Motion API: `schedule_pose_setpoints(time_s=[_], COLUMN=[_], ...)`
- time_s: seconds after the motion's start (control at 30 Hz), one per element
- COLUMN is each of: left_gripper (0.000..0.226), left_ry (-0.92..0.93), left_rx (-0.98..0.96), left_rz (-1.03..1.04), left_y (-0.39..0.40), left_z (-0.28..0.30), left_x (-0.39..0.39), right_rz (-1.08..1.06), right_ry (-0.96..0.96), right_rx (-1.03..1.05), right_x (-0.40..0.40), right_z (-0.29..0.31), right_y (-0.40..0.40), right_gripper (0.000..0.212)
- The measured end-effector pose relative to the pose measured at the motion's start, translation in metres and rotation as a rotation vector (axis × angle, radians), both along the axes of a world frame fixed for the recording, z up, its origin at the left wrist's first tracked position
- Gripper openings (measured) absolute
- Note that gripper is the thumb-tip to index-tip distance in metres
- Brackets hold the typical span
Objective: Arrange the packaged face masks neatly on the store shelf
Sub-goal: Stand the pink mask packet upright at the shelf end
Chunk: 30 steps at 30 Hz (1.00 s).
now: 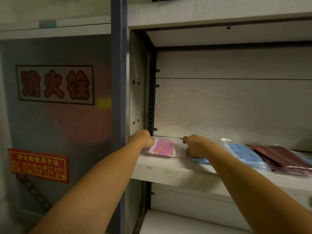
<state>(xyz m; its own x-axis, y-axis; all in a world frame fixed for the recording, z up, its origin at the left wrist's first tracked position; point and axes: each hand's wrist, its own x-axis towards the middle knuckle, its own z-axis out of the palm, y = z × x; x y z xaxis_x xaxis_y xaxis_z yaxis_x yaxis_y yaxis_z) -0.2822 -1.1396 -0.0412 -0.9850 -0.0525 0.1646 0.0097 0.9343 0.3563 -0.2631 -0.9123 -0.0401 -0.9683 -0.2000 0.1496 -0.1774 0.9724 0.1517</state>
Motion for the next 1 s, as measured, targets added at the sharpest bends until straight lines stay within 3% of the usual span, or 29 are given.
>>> schedule_pose_setpoints(time_s=[0.23, 0.5, 0.63, 0.73, 0.8, 0.93, 1.0], left_gripper=[0.034, 0.056, 0.053, 0.051, 0.048, 0.018, 0.023], left_ry=[-0.069, -0.206, -0.337, -0.333, -0.307, -0.226, -0.171], left_rx=[0.184, 0.313, 0.388, 0.451, 0.489, 0.589, 0.698], left_rz=[0.009, 0.066, 0.114, 0.124, 0.134, 0.122, 0.113], left_y=[0.004, 0.019, 0.021, 0.023, 0.025, 0.024, 0.02], left_z=[0.008, 0.016, 0.019, 0.019, 0.019, 0.023, 0.026], left_x=[0.0, 0.002, 0.002, -0.002, 0.0, -0.003, -0.008], right_rz=[-0.067, -0.025, -0.018, -0.019, -0.022, -0.048, -0.057], right_ry=[-0.144, -0.08, -0.042, -0.032, -0.017, -0.019, 0.002], right_rx=[0.116, 0.11, 0.08, 0.051, -0.016, -0.258, -0.396], right_x=[-0.007, -0.017, -0.024, -0.032, -0.034, -0.039, -0.037], right_z=[0.016, 0.025, 0.017, 0.012, 0.011, 0.007, 0.008], right_y=[0.016, 0.004, 0.001, -0.001, -0.001, 0.0, -0.001], right_gripper=[0.056, 0.028, 0.011, 0.003, 0.01, 0.036, 0.044])
